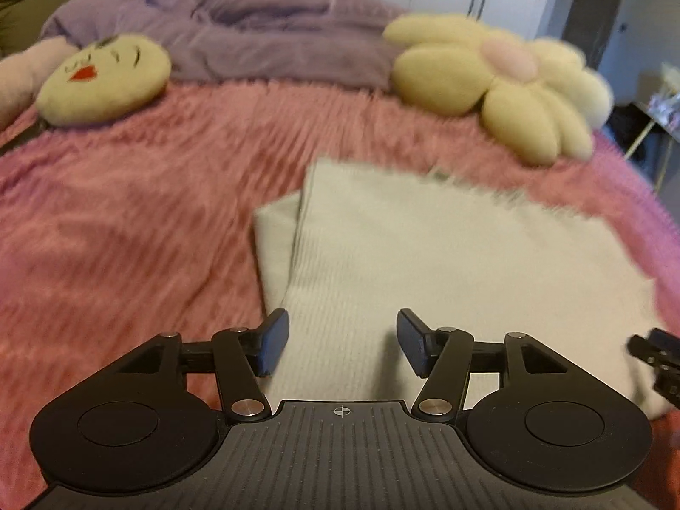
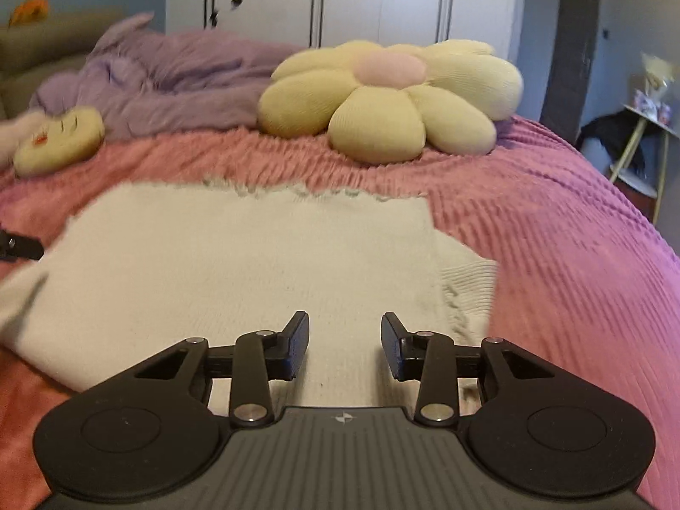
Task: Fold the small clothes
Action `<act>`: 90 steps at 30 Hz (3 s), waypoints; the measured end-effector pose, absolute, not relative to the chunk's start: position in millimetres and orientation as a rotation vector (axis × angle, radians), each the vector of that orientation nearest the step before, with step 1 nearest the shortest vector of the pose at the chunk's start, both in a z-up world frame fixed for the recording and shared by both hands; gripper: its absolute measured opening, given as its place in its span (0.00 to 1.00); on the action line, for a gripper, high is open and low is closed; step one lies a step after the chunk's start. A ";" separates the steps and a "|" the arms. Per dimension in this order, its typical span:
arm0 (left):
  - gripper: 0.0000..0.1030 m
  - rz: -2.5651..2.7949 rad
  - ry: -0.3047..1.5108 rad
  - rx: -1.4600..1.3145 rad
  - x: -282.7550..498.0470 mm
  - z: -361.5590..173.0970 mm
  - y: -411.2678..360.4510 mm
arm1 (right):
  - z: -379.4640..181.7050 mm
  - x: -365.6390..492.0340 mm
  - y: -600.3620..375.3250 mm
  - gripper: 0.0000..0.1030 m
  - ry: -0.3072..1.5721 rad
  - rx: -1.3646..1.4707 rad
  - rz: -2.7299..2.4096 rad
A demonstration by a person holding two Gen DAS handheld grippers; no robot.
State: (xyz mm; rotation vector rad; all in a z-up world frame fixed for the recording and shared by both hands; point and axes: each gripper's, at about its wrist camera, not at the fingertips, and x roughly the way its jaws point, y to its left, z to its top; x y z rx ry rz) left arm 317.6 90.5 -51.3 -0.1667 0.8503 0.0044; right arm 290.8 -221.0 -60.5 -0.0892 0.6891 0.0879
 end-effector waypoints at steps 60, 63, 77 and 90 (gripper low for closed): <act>0.24 -0.193 1.015 -0.677 342.7 -86.4 184.3 | -47.8 227.1 -170.4 0.40 0.658 -0.151 0.205; 0.23 -0.187 1.001 -0.689 342.9 -87.7 186.4 | -48.4 228.9 -163.2 0.24 0.657 -0.141 0.229; 0.19 -0.152 1.006 -0.587 347.4 -70.6 176.0 | -80.1 260.7 -126.0 0.19 0.773 -0.188 0.268; 0.18 -0.424 0.874 -0.324 358.3 50.2 17.5 | -40.8 212.3 -220.6 0.20 0.655 0.055 0.108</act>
